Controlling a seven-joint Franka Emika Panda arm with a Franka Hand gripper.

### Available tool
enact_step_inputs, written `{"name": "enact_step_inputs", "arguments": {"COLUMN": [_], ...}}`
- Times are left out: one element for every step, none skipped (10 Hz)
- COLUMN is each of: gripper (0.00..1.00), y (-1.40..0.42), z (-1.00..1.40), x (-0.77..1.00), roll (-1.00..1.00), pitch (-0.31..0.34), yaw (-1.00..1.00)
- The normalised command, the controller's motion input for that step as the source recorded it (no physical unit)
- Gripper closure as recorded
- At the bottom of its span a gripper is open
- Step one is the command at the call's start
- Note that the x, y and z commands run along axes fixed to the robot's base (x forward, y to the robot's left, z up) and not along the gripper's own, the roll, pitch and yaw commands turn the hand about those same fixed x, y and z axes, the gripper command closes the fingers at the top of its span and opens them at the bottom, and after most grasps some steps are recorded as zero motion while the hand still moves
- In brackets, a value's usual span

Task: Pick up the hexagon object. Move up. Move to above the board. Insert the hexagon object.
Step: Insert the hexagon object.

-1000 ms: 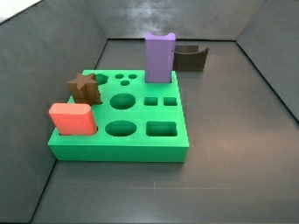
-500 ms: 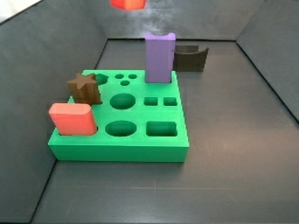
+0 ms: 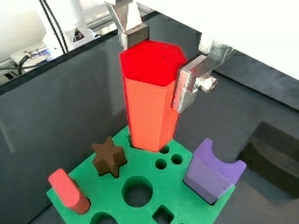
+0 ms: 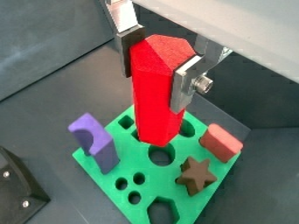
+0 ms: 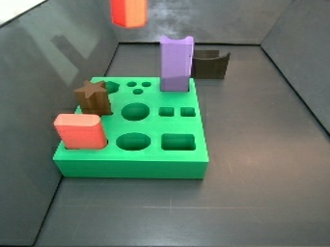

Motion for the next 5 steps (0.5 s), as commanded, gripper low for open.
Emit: {"name": "enact_step_inputs", "arguments": {"gripper": [1.0,1.0,1.0,1.0,1.0], "y": [0.42,0.38,0.27,0.23,0.13], "z": [-0.29,-0.27,-0.37,-0.35,-0.32], "x": [-0.19,-0.31,-0.38,-0.41,-0.45], "roll": [-0.41,-0.37,-0.25,-0.15,-0.03], "pitch": [-0.197,-0.214,-0.18,-0.147,-0.094], "yaw": [-0.06,-0.12,-0.16,-0.13,-0.09]}}
